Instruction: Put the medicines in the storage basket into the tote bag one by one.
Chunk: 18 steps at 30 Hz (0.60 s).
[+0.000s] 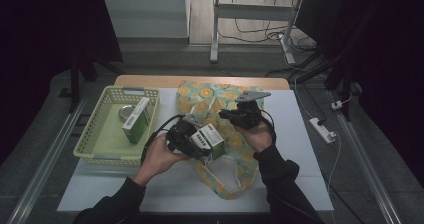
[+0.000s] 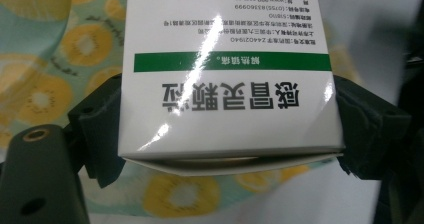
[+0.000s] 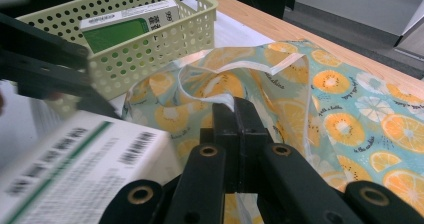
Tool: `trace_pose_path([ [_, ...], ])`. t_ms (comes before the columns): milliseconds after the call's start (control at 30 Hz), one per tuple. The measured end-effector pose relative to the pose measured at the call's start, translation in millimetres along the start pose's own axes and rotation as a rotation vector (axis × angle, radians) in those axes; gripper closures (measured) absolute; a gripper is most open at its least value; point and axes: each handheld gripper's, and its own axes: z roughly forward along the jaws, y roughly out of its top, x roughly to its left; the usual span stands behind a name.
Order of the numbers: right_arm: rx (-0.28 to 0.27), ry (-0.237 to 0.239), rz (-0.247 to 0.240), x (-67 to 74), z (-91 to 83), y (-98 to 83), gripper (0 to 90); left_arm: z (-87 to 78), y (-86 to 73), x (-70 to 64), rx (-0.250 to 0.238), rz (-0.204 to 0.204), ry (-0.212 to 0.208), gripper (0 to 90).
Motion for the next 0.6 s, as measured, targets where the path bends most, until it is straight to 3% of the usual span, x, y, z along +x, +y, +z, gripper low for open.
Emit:
trace_pose_path([
  [200, -0.002, 0.01, -0.006, 3.8, 0.0, 1.8, 89.5, 16.0, 9.2, 11.7, 0.015, -0.019, 0.036, 16.2],
  [600, 0.001, 0.021, -0.014, 7.8, 2.2, 2.1, 89.5, 32.8, 28.7, 31.9, -0.016, -0.064, 0.092, 16.1],
])
